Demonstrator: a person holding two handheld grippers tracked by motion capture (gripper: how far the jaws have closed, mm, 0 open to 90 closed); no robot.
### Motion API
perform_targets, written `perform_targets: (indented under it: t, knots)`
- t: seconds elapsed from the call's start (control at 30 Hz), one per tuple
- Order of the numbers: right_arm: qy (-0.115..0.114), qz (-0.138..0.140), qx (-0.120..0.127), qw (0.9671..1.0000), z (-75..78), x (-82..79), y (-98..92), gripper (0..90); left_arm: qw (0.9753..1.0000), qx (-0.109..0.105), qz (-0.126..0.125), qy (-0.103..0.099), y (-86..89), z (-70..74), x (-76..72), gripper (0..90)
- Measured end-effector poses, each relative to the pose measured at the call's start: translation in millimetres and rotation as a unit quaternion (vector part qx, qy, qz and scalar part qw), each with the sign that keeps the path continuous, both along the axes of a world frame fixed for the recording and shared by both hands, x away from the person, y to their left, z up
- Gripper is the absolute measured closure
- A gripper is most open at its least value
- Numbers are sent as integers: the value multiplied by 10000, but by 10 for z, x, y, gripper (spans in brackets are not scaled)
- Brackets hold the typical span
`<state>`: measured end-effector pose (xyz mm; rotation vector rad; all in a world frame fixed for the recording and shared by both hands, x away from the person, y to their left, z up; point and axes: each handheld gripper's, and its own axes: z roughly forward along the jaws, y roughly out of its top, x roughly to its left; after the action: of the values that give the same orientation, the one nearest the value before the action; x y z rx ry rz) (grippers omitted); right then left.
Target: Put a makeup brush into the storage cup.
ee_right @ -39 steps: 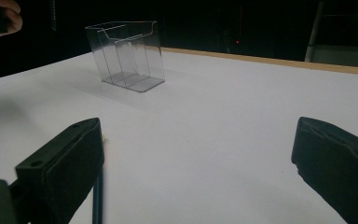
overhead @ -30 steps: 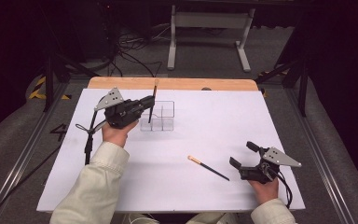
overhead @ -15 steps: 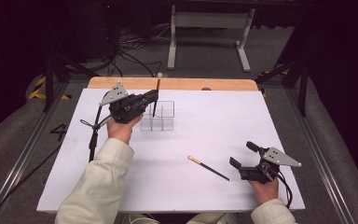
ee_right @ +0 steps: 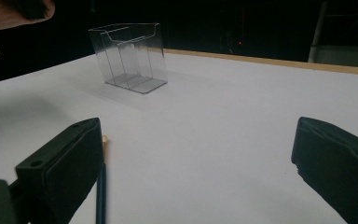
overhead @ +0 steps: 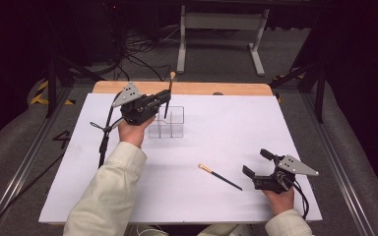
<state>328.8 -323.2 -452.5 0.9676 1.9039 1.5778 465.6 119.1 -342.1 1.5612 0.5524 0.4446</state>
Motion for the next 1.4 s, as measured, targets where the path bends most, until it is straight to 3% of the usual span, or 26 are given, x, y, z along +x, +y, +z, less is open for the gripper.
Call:
perform_targets:
  t: [0.2, 0.63, 0.83, 1.4]
  knots:
    - [-3, 7, 12, 10000, 1, -1, -2, 29, 9998, 13, 126, -150, -22, -24, 29, 824]
    - [8, 17, 37, 10000, 1, -1, -7, 29, 9996, 78, 279, 49, -22, -144, 172, 824]
    - [16, 22, 65, 10000, 1, -2, -9, 28, 9996, -14, 254, 144, -2, -205, 238, 824]
    - [10, 34, 85, 10000, 1, -2, -14, 28, 9990, 217, 252, 304, -53, -361, 315, 823]
